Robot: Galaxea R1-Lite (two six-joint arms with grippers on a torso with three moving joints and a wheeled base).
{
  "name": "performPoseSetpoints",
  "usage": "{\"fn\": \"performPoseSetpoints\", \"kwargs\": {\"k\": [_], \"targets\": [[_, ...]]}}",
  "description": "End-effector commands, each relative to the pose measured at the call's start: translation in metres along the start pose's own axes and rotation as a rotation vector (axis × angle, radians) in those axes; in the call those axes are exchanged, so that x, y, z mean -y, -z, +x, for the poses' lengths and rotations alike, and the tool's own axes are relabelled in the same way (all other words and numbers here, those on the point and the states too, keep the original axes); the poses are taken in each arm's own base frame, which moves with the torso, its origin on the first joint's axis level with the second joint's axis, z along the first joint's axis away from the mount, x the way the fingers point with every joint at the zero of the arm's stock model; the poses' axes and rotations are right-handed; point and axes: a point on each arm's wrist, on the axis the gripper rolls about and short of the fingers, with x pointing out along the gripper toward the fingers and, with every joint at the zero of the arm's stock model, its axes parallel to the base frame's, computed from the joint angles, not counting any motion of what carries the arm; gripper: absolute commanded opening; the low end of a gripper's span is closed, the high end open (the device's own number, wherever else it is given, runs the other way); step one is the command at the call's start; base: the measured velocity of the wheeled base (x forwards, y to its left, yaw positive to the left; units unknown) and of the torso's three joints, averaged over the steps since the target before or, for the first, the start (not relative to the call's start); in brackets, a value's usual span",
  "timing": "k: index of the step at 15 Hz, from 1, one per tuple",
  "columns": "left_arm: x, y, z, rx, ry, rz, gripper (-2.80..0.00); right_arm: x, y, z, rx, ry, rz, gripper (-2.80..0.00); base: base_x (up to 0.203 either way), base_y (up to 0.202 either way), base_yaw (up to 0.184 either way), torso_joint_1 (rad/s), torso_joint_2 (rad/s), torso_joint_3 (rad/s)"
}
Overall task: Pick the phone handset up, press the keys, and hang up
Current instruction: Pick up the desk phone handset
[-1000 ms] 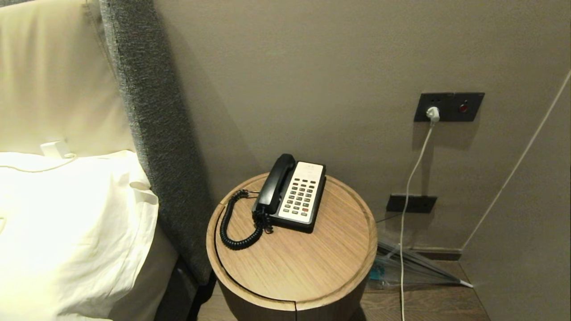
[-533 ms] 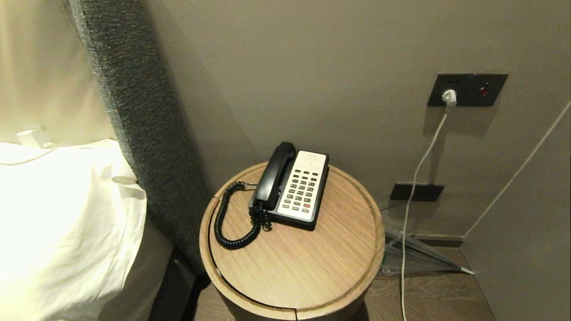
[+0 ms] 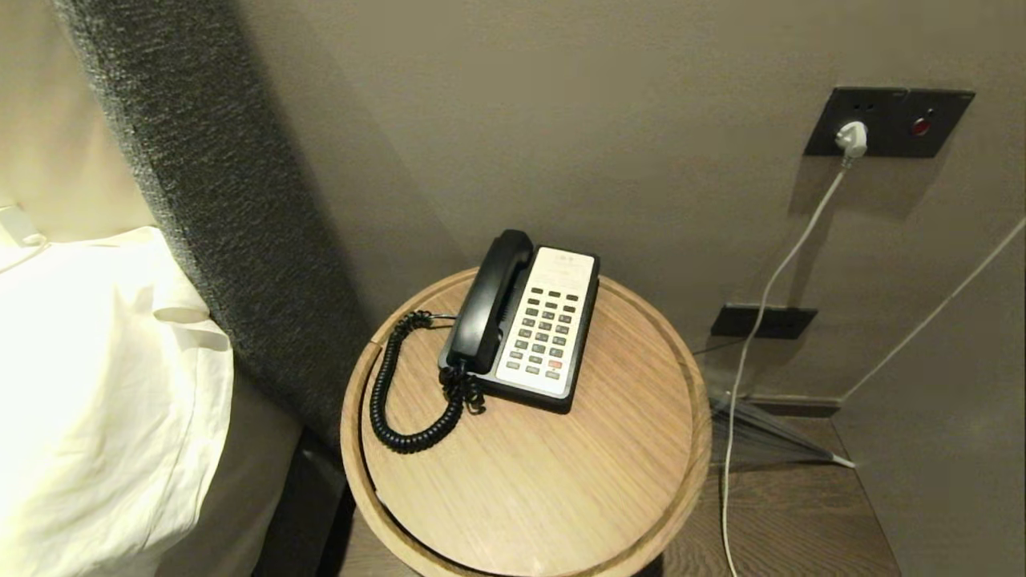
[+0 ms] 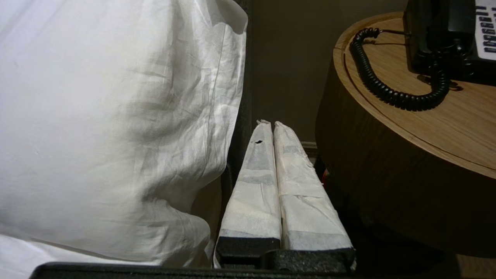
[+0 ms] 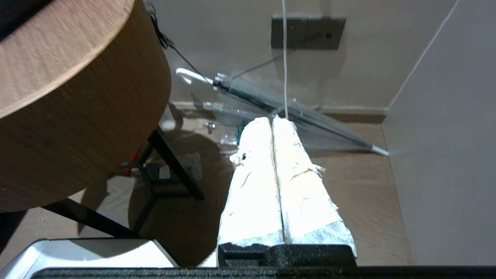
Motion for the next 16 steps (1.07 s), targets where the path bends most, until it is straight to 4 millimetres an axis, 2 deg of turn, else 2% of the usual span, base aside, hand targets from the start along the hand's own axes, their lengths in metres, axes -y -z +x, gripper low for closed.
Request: {"fn": "performPoseSetpoints", "kwargs": {"k": [1,13,16], "targets": [[0.0001,0.0113,0.0022,-0.040,0.000,0.000,-2.80,0.0000,0.0000,0.0000,0.000,-0.001,0.000,-2.80,0.000,0.000,0.000,0.002,0.00,-0.196],[0.0001,0.0113,0.0022,-0.040,0.000,-0.005,-2.80,0.0000,0.0000,0.0000,0.000,-0.001,0.000,-2.80,0.000,0.000,0.000,0.002,0.00,-0.197],[0.0001,0.0113,0.0022,-0.040,-0.001,-0.001,-2.80,0.0000,0.0000,0.0000,0.000,-0.001,0.000,-2.80,0.000,0.000,0.000,0.002,0.00,-0.064]]}}
